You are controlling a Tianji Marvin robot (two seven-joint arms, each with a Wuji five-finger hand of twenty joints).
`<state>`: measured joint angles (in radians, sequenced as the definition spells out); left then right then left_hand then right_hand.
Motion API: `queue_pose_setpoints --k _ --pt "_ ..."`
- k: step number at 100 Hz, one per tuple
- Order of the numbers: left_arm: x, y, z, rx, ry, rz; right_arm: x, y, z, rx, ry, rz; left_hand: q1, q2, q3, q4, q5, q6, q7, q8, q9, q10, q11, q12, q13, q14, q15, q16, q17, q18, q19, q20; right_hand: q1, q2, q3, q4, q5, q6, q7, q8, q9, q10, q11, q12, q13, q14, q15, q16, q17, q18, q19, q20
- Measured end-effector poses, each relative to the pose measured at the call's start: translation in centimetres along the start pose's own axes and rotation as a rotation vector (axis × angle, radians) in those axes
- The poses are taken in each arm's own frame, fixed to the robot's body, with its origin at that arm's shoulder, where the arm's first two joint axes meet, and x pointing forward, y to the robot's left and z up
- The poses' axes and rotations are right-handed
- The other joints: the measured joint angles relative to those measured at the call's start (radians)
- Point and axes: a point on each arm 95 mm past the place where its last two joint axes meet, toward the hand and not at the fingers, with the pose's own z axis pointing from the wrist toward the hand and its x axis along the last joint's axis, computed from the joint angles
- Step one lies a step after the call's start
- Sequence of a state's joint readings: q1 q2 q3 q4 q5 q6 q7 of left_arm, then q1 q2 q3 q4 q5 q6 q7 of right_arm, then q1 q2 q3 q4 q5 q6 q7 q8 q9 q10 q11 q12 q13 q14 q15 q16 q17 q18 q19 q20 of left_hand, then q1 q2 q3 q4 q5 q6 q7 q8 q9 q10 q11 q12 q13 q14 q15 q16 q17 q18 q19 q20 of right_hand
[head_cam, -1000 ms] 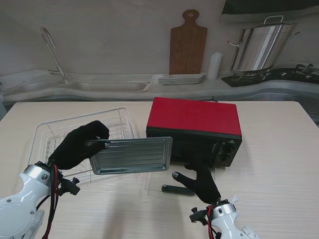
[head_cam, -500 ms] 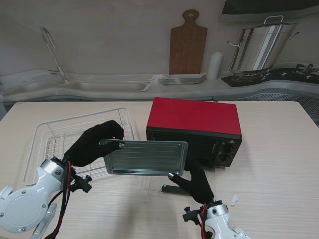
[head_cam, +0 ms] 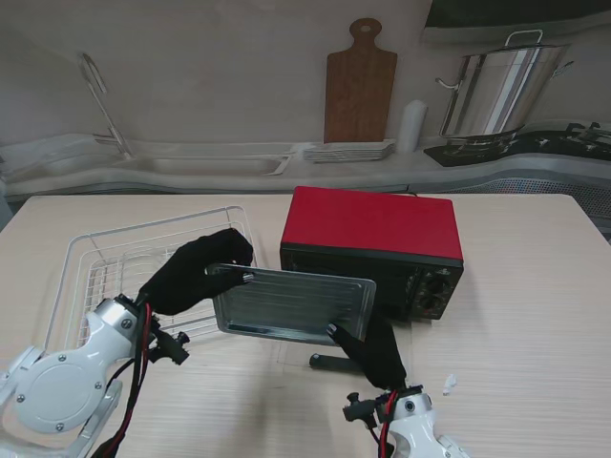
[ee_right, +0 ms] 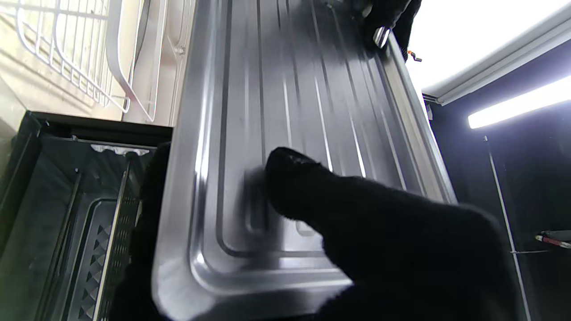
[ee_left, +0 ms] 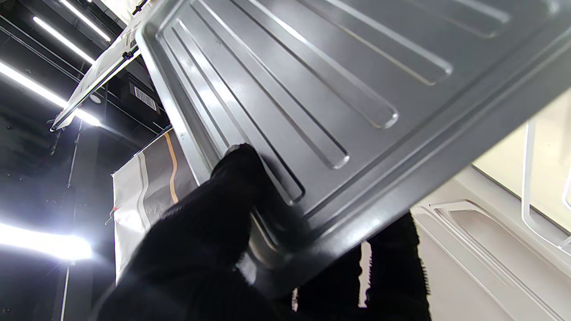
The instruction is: Slide the trays into the oven
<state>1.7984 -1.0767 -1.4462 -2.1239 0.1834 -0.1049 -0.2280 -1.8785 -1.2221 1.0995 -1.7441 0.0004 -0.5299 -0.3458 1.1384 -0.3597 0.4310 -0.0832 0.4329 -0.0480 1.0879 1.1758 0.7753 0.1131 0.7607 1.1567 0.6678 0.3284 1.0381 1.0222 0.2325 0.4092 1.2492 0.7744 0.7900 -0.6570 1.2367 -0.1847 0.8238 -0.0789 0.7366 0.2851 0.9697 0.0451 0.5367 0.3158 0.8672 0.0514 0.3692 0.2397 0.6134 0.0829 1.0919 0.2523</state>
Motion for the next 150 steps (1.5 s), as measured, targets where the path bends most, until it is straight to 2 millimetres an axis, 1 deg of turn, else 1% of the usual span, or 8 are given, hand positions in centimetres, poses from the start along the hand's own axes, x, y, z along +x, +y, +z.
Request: queue_pose_setpoints --k 14,26,58,64,78,87,124,150 --pt "0.0 0.1 0.1 0.007 0.001 -0.007 0.1 -0.1 -0.1 0.017 -0.012 0.067 0.000 -0.003 0.000 0.000 0.000 0.001 -0.003 0.000 0.002 0.001 0.001 0.000 -0.001 0.006 -0.001 0.001 -0.006 0.000 0.000 0.000 0.006 -0.016 0.022 -0.013 0.045 0.032 -0.029 0.045 0.074 0.002 -0.003 0.000 0.066 0.034 0.054 0.012 0.057 0.041 0.095 -0.143" --pt "0.1 0.0 0.1 0.021 0.001 -0.011 0.4 -0.1 -0.2 0.009 -0.019 0.116 0.000 -0.009 0.000 0.000 0.000 0.012 -0.004 -0.065 0.024 0.012 -0.048 -0.013 -0.001 0.010 -0.045 -0.027 -0.012 0.000 0.000 0.000 0.007 -0.051 0.028 -0.026 0.095 0.052 -0.055 0.054 0.111 0.027 0.027 0.000 0.105 0.066 0.118 0.039 0.097 0.073 0.155 -0.145" --pt "0.1 0.1 0.1 0.009 -0.002 -0.013 0.7 -0.3 -0.2 -0.033 -0.026 0.153 0.014 -0.013 0.064 0.000 -0.020 0.065 -0.132 -0.362 0.033 0.049 -0.353 -0.073 -0.083 0.024 -0.250 -0.168 -0.087 0.000 -0.062 -0.055 0.007 -0.078 0.039 -0.055 0.138 0.073 -0.063 0.092 0.125 0.054 0.052 0.001 0.154 0.094 0.164 0.063 0.159 0.100 0.181 -0.095" --pt "0.1 0.0 0.1 0.010 -0.001 -0.011 0.7 -0.3 -0.2 -0.037 -0.028 0.157 -0.035 -0.015 0.100 0.000 -0.048 0.076 -0.176 -0.405 -0.012 0.049 -0.384 -0.129 -0.116 0.025 -0.286 -0.196 -0.108 -0.001 -0.089 -0.062 0.007 -0.079 0.039 -0.055 0.145 0.074 -0.063 0.093 0.126 0.054 0.059 0.001 0.157 0.094 0.165 0.064 0.164 0.100 0.181 -0.094" --pt "0.0 -0.1 0.0 0.012 0.001 -0.005 0.9 -0.3 -0.1 -0.056 -0.040 0.188 -0.180 0.003 0.129 0.003 -0.070 0.120 -0.321 -0.505 -0.178 0.053 -0.303 -0.452 -0.190 0.028 -0.408 -0.278 -0.150 -0.010 -0.160 -0.081 0.007 -0.080 0.040 -0.055 0.160 0.073 -0.063 0.116 0.136 0.055 0.066 0.011 0.169 0.104 0.178 0.064 0.177 0.115 0.182 -0.085" --pt "0.0 -0.1 -0.1 0.013 0.001 -0.005 0.9 -0.2 -0.1 -0.069 -0.049 0.223 -0.267 0.029 0.128 0.017 -0.109 0.138 -0.404 -0.560 -0.239 0.057 -0.323 -0.559 -0.237 0.022 -0.488 -0.323 -0.177 -0.012 -0.211 -0.095 0.007 -0.086 0.042 -0.061 0.171 0.072 -0.062 0.120 0.147 0.055 0.076 0.015 0.169 0.112 0.179 0.073 0.185 0.122 0.182 -0.080" --pt "0.0 -0.4 -0.9 0.043 0.031 0.000 1.1 -0.1 0.0 -0.071 -0.071 0.247 -0.502 0.054 0.061 0.026 -0.204 0.149 -0.642 -0.731 -0.416 0.062 -0.484 -0.694 -0.382 -0.001 -0.733 -0.445 -0.283 -0.025 -0.543 -0.135 0.007 -0.092 0.050 -0.063 0.187 0.060 -0.054 0.142 0.148 0.055 0.089 0.027 0.180 0.118 0.194 0.078 0.195 0.131 0.182 -0.078" --pt "0.5 -0.7 -1.8 0.093 0.041 0.030 1.0 0.3 0.1 -0.101 -0.108 0.237 -0.539 0.057 0.045 0.026 -0.204 0.148 -0.668 -0.753 -0.421 0.060 -0.512 -0.701 -0.394 -0.002 -0.762 -0.459 -0.288 -0.026 -0.640 -0.135 0.007 -0.105 0.050 -0.063 0.197 0.062 -0.054 0.142 0.168 0.065 0.089 0.027 0.194 0.129 0.202 0.078 0.210 0.146 0.183 -0.076"
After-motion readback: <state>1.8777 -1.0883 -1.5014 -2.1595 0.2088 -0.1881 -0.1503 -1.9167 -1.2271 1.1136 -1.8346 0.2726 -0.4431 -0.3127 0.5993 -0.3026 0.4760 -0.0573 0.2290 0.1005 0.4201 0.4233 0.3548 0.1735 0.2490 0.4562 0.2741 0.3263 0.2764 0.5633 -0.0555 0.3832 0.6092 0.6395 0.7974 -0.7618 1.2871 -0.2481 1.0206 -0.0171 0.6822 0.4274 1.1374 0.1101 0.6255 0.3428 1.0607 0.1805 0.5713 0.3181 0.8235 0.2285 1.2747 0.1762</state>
